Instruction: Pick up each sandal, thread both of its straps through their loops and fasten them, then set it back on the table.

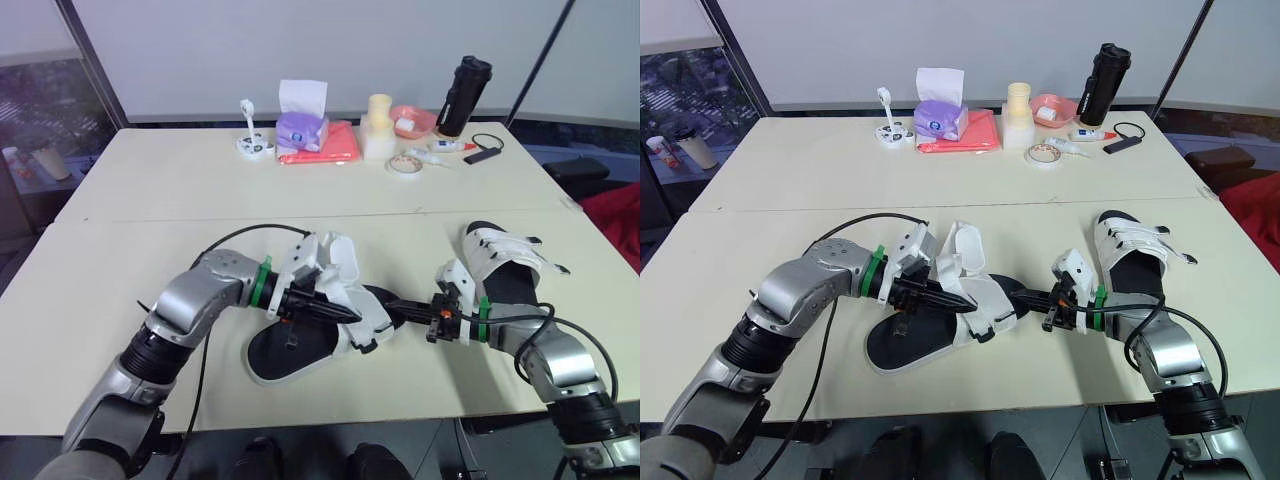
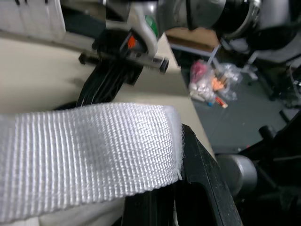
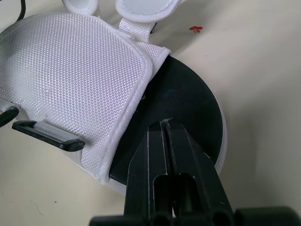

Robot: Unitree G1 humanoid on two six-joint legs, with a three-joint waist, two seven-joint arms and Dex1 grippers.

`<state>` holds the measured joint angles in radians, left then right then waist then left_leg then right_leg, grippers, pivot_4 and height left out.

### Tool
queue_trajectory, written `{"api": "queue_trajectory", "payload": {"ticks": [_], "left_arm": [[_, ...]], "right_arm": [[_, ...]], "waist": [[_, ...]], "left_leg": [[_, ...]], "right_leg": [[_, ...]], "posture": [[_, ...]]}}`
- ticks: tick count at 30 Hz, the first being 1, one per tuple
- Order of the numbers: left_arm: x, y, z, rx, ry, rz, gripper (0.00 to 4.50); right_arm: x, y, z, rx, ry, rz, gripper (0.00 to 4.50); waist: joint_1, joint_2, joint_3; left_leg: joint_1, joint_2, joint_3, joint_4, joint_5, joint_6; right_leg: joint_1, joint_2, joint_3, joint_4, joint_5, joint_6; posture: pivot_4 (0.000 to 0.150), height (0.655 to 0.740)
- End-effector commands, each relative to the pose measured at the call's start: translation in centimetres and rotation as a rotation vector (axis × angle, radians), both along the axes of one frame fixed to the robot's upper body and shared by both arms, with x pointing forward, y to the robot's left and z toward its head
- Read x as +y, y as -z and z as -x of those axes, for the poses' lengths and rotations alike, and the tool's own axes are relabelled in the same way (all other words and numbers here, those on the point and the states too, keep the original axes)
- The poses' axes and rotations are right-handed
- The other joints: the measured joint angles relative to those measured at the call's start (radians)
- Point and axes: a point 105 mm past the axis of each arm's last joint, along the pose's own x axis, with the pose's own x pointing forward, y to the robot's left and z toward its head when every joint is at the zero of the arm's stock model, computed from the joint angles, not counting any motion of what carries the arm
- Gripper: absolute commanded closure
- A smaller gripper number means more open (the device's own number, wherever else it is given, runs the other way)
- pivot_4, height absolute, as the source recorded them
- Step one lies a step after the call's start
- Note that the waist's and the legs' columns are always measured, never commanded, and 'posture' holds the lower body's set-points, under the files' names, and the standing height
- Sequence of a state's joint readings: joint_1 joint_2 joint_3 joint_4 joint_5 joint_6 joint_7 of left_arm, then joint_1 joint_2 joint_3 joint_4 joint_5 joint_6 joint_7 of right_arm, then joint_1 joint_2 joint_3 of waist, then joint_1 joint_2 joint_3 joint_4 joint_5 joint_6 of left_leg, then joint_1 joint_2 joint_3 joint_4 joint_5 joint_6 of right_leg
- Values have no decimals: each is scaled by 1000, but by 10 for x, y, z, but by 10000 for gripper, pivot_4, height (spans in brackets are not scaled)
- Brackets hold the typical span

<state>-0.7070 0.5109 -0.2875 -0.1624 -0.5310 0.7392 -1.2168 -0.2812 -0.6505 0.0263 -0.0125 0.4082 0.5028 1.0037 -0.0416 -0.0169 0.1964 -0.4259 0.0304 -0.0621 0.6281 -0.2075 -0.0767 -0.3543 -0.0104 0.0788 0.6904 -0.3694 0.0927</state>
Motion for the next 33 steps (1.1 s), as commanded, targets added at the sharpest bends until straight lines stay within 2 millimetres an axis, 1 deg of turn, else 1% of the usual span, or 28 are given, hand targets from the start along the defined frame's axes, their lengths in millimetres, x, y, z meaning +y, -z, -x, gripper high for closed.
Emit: {"api": "queue_trajectory", "payload": {"ticks": [1, 8, 14, 20, 22, 28, 33], "left_arm": [[2, -20, 3, -43, 14, 42, 45000], [7, -12, 0, -36, 1, 5, 45000], [8, -5, 2, -20, 11, -14, 45000], [8, 10, 2, -56, 13, -83, 45000], [8, 13, 1, -62, 16, -92, 45000], [7, 12, 2, -81, 19, -95, 45000], [6, 8, 10, -76, 60, -84, 45000]], "right_arm": [[-1, 16, 4, 59, 16, 8, 44846], [1, 19, 3, 64, 17, 8, 44846], [2, 21, 4, 67, 19, 8, 44846], [1, 21, 2, 64, 30, 5, 44846], [1, 21, 2, 62, 34, 4, 44846], [2, 21, 0, 58, 41, -1, 44846], [2, 21, -1, 56, 51, -8, 44846]], "waist": [[0, 0, 0], [-1, 0, 0], [-2, 0, 0], [-2, 0, -1], [-2, 0, -1], [-3, 0, -1], [-3, 0, -1]], "left_leg": [[0, 0, 0, 0, 0, 0], [0, 0, 0, 0, 0, 0], [1, 0, 0, 0, 0, 0], [1, 0, 0, 0, 0, 0], [1, 0, 0, 0, 0, 0], [2, 0, 0, 0, 0, 0], [2, 0, 0, 0, 0, 0]], "right_leg": [[0, 0, 0, 0, 0, 0], [0, 0, 0, 0, 0, 0], [0, 0, 0, 0, 0, 0], [1, 0, 0, 0, 0, 0], [1, 0, 0, 0, 0, 0], [2, 0, 0, 0, 0, 0], [2, 0, 0, 0, 0, 0]], "posture": [[1500, 7400], [1500, 7400], [1500, 7400], [1500, 7400], [1500, 7400], [1500, 7400], [1500, 7400]]}}
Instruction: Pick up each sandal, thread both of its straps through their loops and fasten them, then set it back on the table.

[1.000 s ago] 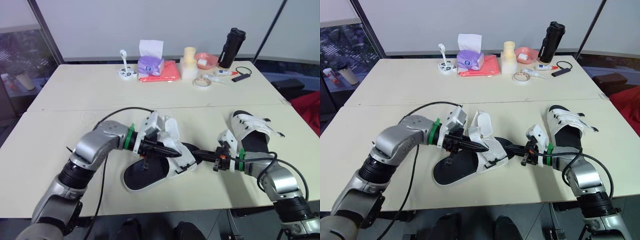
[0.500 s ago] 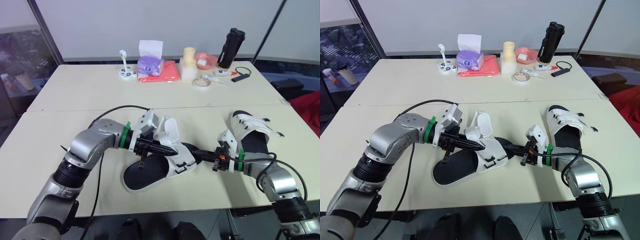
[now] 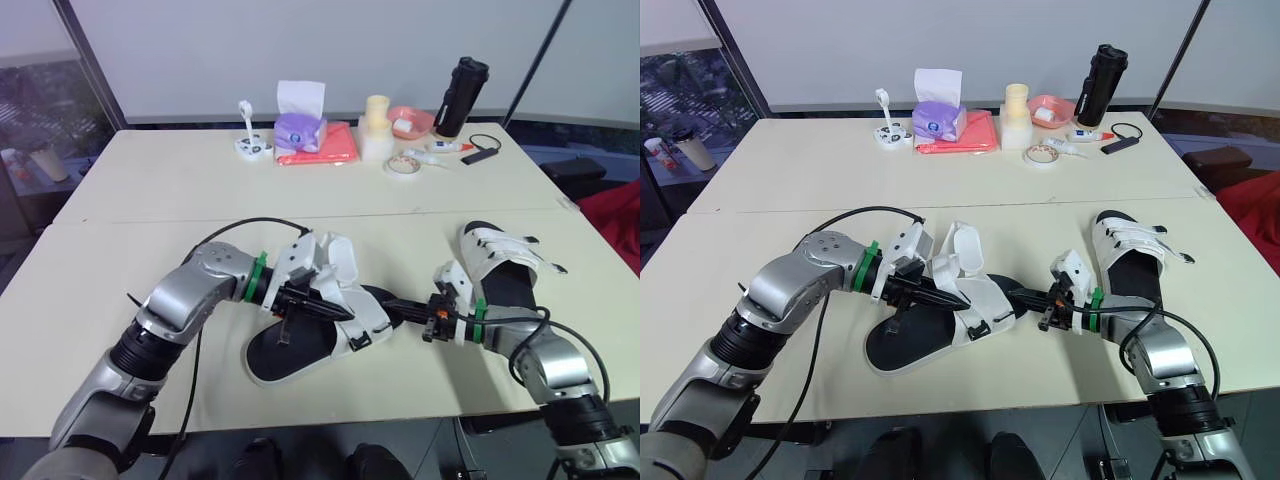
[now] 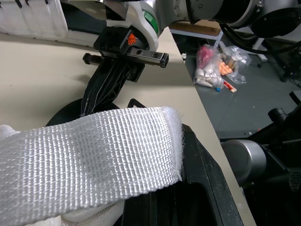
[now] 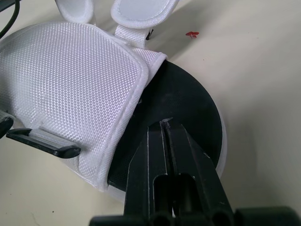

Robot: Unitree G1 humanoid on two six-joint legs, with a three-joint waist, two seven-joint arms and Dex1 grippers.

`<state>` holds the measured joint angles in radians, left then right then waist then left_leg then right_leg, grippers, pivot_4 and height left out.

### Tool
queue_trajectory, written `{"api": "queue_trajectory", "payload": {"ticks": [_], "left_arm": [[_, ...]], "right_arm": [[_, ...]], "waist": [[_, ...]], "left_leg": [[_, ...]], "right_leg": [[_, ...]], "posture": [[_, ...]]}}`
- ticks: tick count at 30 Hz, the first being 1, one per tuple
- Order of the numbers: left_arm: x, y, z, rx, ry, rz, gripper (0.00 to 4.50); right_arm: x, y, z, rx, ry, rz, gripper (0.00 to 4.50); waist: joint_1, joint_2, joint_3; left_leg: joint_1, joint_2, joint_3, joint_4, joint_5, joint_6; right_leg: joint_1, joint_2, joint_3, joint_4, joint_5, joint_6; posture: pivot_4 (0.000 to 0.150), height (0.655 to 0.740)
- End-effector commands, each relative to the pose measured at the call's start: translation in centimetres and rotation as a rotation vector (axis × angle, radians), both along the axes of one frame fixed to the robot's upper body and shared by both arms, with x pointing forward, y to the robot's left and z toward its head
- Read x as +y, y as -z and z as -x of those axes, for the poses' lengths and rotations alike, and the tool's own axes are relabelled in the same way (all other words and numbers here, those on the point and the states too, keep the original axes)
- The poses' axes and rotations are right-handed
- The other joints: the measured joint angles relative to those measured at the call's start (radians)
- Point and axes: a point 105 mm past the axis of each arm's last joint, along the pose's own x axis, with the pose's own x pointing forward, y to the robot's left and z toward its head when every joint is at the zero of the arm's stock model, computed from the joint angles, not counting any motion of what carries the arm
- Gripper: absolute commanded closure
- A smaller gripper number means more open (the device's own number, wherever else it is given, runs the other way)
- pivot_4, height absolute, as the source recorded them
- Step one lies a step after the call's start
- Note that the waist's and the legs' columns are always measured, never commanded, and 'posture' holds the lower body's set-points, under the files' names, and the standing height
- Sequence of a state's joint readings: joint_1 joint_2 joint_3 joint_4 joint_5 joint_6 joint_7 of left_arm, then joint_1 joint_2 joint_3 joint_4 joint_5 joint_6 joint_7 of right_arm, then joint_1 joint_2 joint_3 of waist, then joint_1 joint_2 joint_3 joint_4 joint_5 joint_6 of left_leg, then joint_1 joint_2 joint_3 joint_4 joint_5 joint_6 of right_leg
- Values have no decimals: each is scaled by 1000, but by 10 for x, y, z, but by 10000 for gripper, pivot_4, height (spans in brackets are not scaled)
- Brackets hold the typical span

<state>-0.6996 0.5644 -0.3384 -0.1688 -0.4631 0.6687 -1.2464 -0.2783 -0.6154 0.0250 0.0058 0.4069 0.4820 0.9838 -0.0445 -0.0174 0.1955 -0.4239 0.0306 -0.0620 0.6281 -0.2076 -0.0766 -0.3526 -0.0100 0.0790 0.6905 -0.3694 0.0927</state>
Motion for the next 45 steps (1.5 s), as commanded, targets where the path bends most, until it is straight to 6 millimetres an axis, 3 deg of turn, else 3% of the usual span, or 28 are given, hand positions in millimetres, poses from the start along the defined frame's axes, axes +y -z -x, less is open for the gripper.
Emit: {"api": "queue_trajectory", "payload": {"ticks": [1, 9, 17, 22, 30, 45], "left_arm": [[-1, -3, 11, -2, 54, 4, 45000], [-1, -3, 15, -3, 83, -13, 45000], [1, 17, 8, -76, 82, -121, 45000], [-5, 13, 4, -92, 84, -91, 45000], [-7, 2, -6, -124, 39, -54, 45000], [-7, -2, -13, -300, 85, -164, 45000]], "right_arm": [[-3, 18, 2, 62, 34, 21, 44846], [-3, 19, 0, 66, 50, 8, 44846], [-4, 20, -1, 67, 60, 2, 44846], [-3, 21, -1, 70, 67, -3, 44846], [-3, 23, 1, 75, 75, -10, 44846], [-1, 25, 0, 79, 82, -20, 44846]], "waist": [[0, 0, 0], [0, 0, 0], [0, 0, 0], [1, 0, 0], [1, 0, 0], [-1, 0, 0]], "left_leg": [[0, 0, 0, 0, 0, 0], [0, 0, 0, 0, 0, 0], [5, 0, 0, 0, 0, 0], [15, 0, 0, -2, -1, 1], [15, 0, 0, -2, -1, 1], [15, 0, 0, -3, -1, 2]], "right_leg": [[0, 0, 0, 0, 0, 0], [0, 0, 0, 0, 0, 0], [5, 0, 0, 0, 0, 0], [15, 0, 0, -4, 0, 0], [15, 0, 0, -4, 0, 0], [15, 0, 0, -4, 0, 0]], "posture": [[1500, 7400], [1500, 7400], [1500, 7400], [1500, 7400], [1500, 7400], [1500, 7400]]}}
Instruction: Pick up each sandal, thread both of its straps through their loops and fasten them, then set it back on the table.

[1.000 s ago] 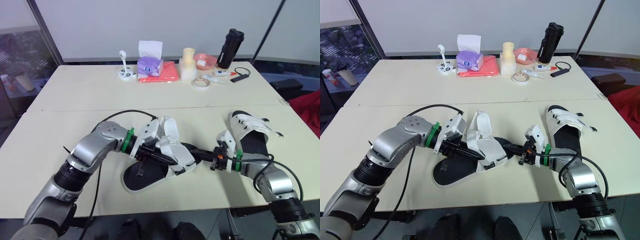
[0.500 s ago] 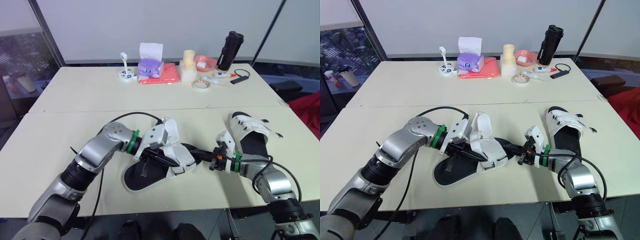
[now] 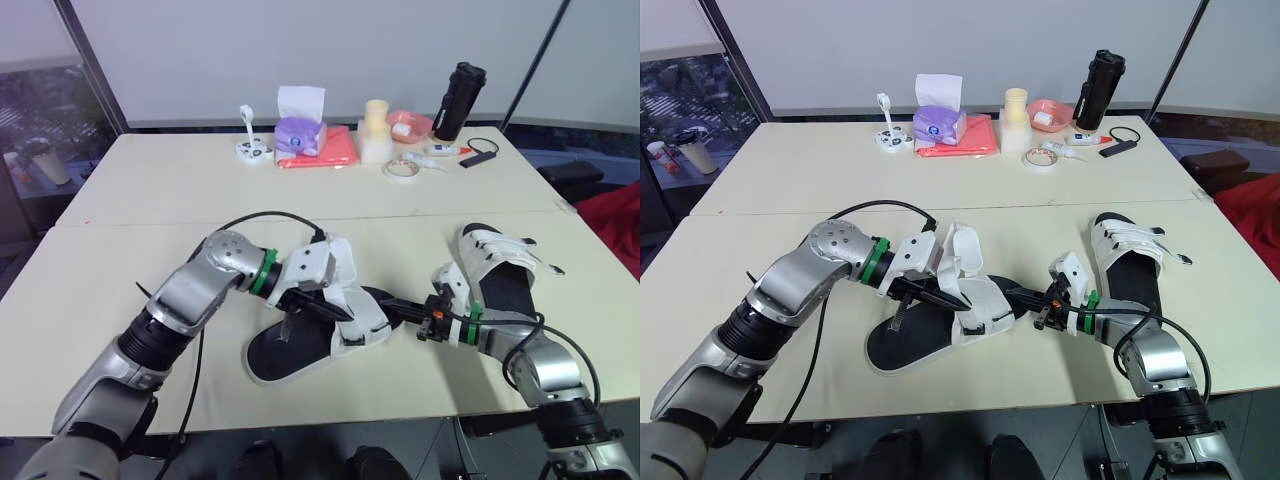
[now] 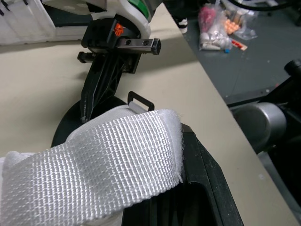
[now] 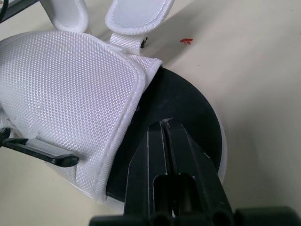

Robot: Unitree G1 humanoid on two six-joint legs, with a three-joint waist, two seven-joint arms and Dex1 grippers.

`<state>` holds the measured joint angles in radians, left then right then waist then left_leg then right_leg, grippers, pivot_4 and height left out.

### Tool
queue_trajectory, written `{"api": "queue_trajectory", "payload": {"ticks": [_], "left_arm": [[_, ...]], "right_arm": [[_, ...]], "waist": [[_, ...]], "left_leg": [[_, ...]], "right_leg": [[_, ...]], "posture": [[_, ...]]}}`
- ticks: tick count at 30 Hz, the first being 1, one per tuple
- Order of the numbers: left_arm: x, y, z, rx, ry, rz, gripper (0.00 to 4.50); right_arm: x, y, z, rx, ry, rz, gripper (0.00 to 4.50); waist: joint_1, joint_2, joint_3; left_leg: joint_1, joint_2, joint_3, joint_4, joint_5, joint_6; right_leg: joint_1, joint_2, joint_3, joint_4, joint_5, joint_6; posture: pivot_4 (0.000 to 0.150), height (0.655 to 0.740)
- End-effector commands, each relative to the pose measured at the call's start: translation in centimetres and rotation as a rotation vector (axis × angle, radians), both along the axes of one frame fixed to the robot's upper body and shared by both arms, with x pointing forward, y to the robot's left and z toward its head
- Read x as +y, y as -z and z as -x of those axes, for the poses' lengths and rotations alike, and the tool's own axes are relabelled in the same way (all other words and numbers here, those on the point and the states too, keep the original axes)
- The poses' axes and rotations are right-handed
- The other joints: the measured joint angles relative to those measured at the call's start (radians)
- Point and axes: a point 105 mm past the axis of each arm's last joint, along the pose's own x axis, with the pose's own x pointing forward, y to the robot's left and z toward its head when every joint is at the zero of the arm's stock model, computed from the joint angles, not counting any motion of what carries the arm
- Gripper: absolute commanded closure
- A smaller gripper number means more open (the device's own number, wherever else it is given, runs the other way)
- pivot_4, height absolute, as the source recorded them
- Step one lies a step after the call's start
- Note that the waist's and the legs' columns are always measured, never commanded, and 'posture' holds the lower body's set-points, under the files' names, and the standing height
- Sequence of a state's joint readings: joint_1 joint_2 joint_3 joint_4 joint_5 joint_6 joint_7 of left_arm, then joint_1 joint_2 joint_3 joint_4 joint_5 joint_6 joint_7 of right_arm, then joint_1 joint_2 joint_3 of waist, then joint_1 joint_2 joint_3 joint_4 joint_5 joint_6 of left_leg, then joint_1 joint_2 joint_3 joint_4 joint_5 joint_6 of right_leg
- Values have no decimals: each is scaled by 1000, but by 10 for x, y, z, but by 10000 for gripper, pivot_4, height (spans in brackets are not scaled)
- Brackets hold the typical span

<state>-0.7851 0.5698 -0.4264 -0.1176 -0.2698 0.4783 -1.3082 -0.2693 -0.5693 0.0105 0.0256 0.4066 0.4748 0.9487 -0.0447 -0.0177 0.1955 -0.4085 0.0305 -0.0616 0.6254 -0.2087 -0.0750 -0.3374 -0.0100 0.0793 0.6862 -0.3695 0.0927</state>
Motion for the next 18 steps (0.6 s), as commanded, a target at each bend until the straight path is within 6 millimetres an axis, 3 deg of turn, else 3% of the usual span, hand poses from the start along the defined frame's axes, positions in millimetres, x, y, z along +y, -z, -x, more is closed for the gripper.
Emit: {"api": "queue_trajectory", "payload": {"ticks": [1, 9, 18], "left_arm": [[-3, -3, -2, -66, 12, -22, 45000], [-11, -9, 2, -110, 60, 15, 45000], [-14, -2, -2, -303, 138, -34, 45000]], "right_arm": [[-3, 20, 3, 74, 35, 19, 44846], [-2, 20, 3, 78, 37, 13, 44846], [-2, 21, 3, 83, 43, 7, 44846]], "waist": [[-1, 0, 0], [0, 0, 0], [1, 0, 0]], "left_leg": [[0, 0, 0, 0, 0, 0], [0, 0, 0, -1, 0, 0], [0, 0, 0, -1, 0, 0]], "right_leg": [[0, 0, 0, 0, 0, 0], [0, 0, 0, -1, 0, 0], [0, 0, 0, -1, 0, 0]], "posture": [[1500, 7400], [1500, 7400], [1500, 7400]]}}
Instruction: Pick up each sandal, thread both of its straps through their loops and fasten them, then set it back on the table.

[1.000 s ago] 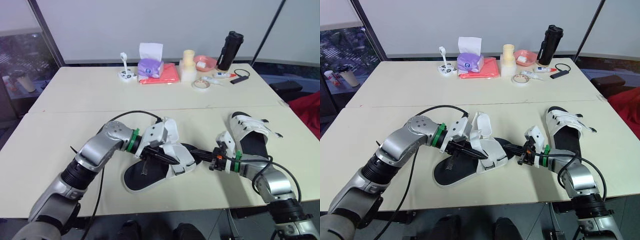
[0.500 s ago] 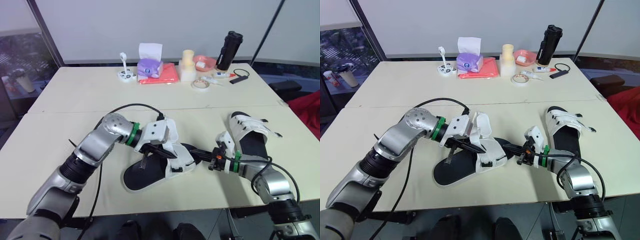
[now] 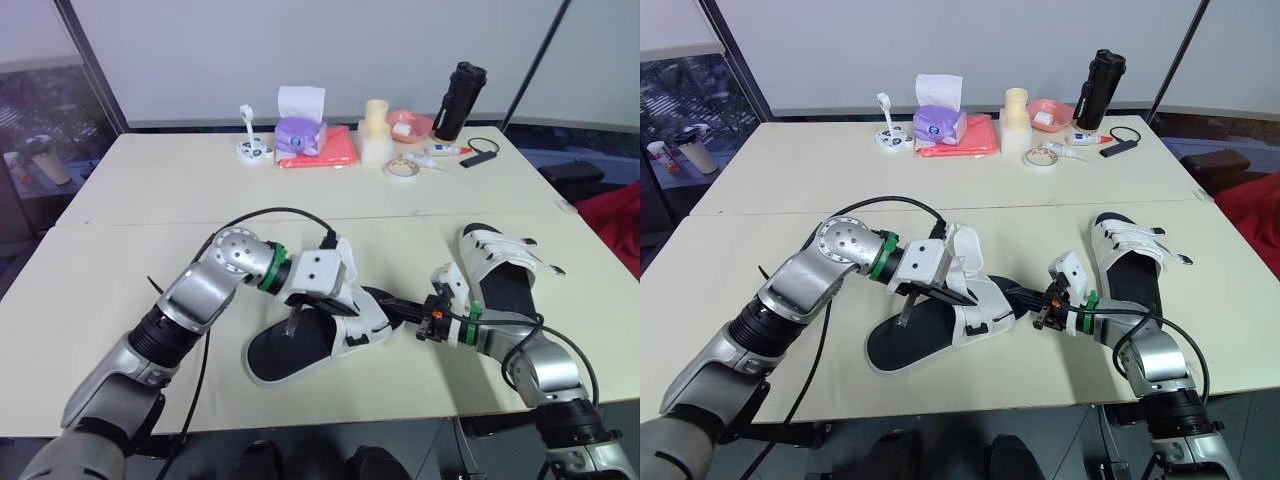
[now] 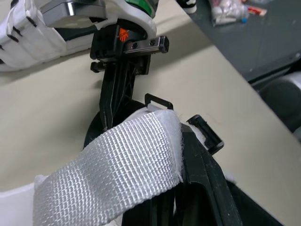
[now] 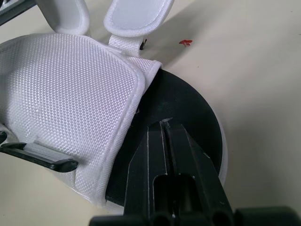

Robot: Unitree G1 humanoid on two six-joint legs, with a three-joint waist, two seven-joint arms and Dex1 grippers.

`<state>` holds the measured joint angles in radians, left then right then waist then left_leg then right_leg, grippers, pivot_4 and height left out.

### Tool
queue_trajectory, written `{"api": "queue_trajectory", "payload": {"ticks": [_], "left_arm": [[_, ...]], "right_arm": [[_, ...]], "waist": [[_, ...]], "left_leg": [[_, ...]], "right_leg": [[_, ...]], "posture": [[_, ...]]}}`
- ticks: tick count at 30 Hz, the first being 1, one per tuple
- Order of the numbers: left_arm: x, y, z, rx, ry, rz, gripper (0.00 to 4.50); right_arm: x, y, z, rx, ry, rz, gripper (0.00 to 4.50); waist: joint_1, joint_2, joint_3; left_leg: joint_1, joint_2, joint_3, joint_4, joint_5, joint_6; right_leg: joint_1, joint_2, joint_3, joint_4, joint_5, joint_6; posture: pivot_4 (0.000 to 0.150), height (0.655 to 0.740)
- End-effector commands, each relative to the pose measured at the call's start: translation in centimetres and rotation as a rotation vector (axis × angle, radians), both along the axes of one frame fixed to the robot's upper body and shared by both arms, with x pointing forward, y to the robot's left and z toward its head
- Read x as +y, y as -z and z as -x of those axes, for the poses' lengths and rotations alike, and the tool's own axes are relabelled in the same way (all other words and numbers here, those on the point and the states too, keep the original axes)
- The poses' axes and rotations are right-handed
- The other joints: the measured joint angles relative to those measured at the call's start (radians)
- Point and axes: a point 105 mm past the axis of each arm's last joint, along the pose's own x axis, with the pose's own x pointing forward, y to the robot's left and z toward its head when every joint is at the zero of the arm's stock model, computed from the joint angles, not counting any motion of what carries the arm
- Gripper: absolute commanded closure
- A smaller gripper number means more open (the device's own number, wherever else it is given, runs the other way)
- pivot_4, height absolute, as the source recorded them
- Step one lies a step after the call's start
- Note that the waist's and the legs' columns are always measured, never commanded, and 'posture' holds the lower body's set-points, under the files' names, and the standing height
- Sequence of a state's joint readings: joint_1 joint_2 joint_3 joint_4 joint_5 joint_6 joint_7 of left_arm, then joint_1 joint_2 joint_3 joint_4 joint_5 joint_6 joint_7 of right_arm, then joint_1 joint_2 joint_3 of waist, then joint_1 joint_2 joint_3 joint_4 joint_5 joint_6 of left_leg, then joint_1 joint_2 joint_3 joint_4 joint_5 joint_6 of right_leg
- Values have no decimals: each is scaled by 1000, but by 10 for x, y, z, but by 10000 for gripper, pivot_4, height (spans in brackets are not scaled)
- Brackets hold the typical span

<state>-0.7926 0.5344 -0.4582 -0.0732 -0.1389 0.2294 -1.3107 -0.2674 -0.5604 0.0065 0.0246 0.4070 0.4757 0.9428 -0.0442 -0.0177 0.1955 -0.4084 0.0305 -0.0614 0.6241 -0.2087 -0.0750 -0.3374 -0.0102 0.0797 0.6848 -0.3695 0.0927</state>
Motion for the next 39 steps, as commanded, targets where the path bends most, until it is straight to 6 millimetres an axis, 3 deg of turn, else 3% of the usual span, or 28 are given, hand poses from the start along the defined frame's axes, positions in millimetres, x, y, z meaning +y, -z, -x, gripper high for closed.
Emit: {"api": "queue_trajectory", "payload": {"ticks": [1, 10, 16, 20, 28, 32, 39], "left_arm": [[-5, -4, 2, -85, 53, -9, 45000], [-8, -3, 20, -41, 157, 0, 45000], [1, 15, 17, -81, 157, -95, 45000], [-4, 19, 11, -138, 139, -83, 45000], [-9, 14, 38, 64, 179, 5, 45000], [-5, 19, 37, 46, 177, -28, 45000], [-2, 33, 17, -111, 149, -92, 45000]], "right_arm": [[-2, 21, 4, 85, 36, 15, 44846], [-1, 23, 5, 93, 39, 6, 44846], [0, 23, 5, 96, 42, 3, 44846], [0, 25, 6, 101, 44, 1, 44846], [0, 26, 7, 109, 45, 2, 44846], [-1, 27, 8, 114, 47, 3, 44846], [0, 29, 8, 119, 54, 2, 44846]], "waist": [[0, 0, 0], [0, 0, 0], [0, 0, 0], [1, -1, -1], [1, -1, -1], [2, -1, -1], [3, -2, -2]], "left_leg": [[0, 0, 0, 0, 0, 0], [0, 0, 0, 0, 0, 0], [0, 0, 0, -1, 0, 0], [0, 0, 0, -1, 0, 0], [0, 0, 0, -2, 0, 0], [0, 0, 0, -2, 0, 0], [1, 0, 0, -2, 0, 0]], "right_leg": [[0, 0, 0, 0, 0, 0], [0, 0, 0, 0, 0, 0], [0, 0, 0, -1, 0, 0], [1, 0, 0, -1, 0, 0], [1, 0, 0, -2, 0, 0], [1, 0, 0, -2, 0, 0], [1, 0, 0, -3, 0, 0]], "posture": [[1500, 7400], [1500, 7400], [1500, 7400], [1500, 7400], [1500, 7400], [1500, 7400], [1500, 7400]]}}
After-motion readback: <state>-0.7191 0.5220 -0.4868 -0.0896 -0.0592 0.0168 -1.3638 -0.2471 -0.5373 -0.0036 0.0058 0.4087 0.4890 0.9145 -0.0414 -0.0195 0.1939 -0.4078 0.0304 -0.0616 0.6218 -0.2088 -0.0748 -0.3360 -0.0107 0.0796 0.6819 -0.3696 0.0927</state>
